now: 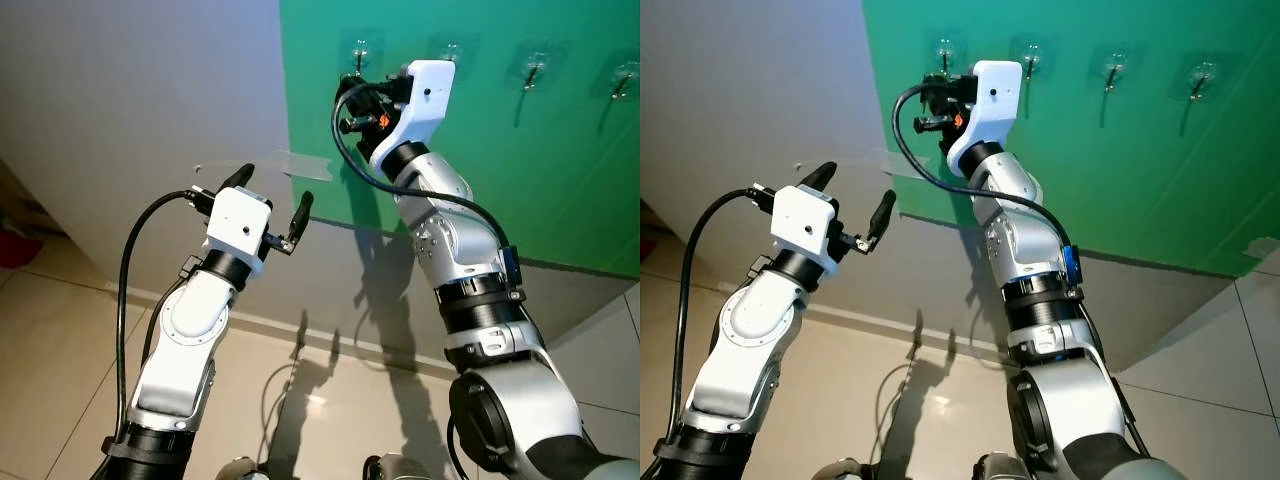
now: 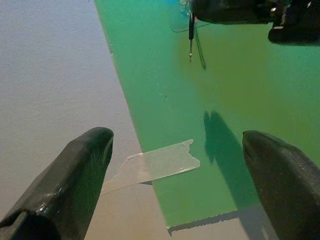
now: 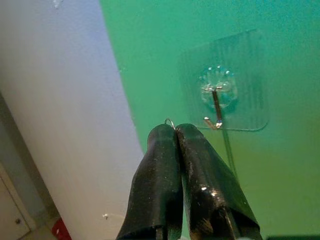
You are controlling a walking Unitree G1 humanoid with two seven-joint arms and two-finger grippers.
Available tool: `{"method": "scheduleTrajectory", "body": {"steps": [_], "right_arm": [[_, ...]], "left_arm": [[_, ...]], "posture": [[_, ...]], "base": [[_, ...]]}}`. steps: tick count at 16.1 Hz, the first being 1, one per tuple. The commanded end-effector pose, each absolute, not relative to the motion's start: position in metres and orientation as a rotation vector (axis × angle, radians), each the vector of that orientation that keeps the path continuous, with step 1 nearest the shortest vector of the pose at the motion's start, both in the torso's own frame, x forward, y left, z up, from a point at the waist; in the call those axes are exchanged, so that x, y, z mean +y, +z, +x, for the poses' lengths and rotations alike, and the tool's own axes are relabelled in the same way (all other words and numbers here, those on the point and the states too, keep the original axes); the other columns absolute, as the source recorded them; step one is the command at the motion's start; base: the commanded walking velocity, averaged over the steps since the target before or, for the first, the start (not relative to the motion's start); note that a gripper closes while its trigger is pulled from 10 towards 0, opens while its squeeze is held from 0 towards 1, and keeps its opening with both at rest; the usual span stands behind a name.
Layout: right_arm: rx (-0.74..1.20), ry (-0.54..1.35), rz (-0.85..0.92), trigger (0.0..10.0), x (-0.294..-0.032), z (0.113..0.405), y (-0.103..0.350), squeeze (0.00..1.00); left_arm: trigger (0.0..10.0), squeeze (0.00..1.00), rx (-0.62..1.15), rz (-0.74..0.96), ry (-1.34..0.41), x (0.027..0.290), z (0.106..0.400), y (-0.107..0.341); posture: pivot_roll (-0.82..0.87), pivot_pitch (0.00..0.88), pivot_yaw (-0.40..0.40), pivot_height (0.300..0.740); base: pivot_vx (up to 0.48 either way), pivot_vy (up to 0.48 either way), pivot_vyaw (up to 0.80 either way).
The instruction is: Hang keys on a hook
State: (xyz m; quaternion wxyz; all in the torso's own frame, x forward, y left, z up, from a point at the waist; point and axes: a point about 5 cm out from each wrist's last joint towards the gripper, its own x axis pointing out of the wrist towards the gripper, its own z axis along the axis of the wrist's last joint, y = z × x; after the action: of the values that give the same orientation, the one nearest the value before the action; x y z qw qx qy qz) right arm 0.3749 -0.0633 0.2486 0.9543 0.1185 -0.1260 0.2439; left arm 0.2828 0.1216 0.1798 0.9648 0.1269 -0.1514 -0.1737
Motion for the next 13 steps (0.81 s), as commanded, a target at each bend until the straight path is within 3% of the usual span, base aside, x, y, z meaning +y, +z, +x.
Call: {"method": "scheduleTrajectory", "body": {"steps": [1, 13], "right_arm": [[-0.279, 0.482, 0.273, 10.0, -0.065, 0.378, 0.256, 0.0], [-0.226, 0.418, 0.309, 10.0, -0.073, 0.389, 0.255, 0.0]], "left_arm": [[10.0, 0.0, -0.329, 0.253, -0.374, 0.118, 0.281, 0.186], [10.0, 0.0, -0.348, 0.233, -0.41, 0.113, 0.277, 0.19]], "posture": [[-0.04, 0.128, 0.015, 0.74], [-0.05, 0.136, 0.013, 0.74]], "base": [[0.0, 0.0, 0.0], [0.0, 0.0, 0.0]]}}
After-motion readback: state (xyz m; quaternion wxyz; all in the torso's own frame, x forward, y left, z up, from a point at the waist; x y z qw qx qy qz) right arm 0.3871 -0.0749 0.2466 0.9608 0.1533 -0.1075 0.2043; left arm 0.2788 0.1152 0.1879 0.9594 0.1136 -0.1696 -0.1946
